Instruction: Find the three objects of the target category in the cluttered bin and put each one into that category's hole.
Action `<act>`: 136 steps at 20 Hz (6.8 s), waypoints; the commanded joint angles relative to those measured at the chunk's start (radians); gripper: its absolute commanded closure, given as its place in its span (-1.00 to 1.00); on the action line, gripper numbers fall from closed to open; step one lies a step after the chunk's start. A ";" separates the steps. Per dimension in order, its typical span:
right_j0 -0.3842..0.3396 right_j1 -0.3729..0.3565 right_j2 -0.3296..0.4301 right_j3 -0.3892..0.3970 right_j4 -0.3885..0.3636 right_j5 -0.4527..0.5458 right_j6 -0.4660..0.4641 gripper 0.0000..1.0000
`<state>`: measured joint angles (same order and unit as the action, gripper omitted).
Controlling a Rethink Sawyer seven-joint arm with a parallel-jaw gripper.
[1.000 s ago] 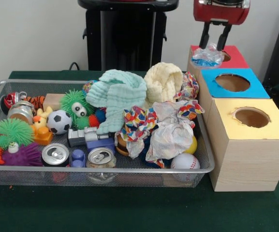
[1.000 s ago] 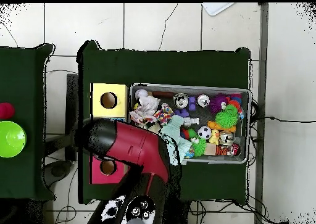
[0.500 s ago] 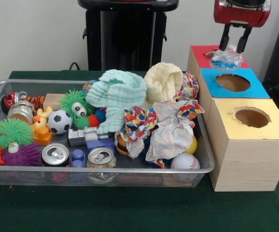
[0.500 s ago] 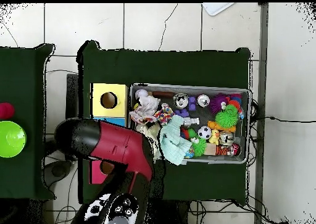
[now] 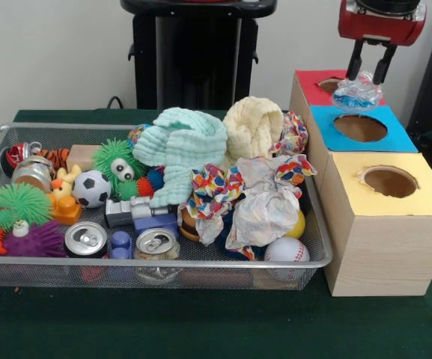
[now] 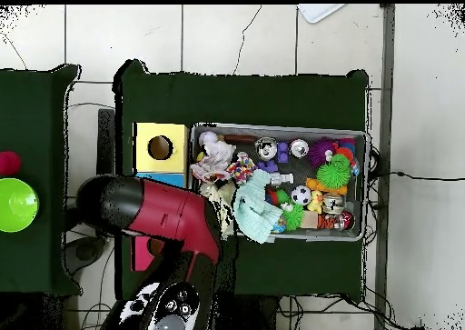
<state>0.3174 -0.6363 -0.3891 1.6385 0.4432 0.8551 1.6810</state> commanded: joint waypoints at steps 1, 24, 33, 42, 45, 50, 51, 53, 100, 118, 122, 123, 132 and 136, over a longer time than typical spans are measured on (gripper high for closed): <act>-0.024 0.042 0.097 -0.013 0.021 -0.021 0.237 1.00; -0.048 0.040 0.126 -0.010 0.029 -0.096 0.227 -1.00; -0.054 0.032 0.127 -0.002 0.032 -0.101 0.225 -1.00; -0.080 0.015 0.097 -0.037 -0.033 -0.023 0.156 -1.00; -0.112 0.020 0.090 -0.047 -0.063 -0.022 0.107 -1.00; -0.179 0.020 0.111 -0.035 -0.101 -0.055 0.016 -1.00; -0.191 0.017 0.118 -0.027 -0.112 -0.061 -0.001 -1.00; -0.219 0.017 0.135 -0.010 -0.137 -0.084 -0.031 -1.00; -0.804 0.111 0.536 -0.136 -0.842 -0.257 -0.238 -1.00; -0.992 0.176 0.700 -0.333 -1.033 -0.136 -0.395 -1.00; -1.023 0.196 0.729 -0.365 -1.068 -0.125 -0.434 -1.00; -1.029 0.200 0.733 -0.368 -1.077 -0.126 -0.442 -1.00; -1.082 0.279 0.744 -0.394 -1.151 -0.179 -0.463 -1.00; -1.095 0.316 0.735 -0.397 -1.167 -0.170 -0.460 -1.00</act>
<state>-0.7614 -0.4133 0.2756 1.2522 -0.6508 0.6040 1.5234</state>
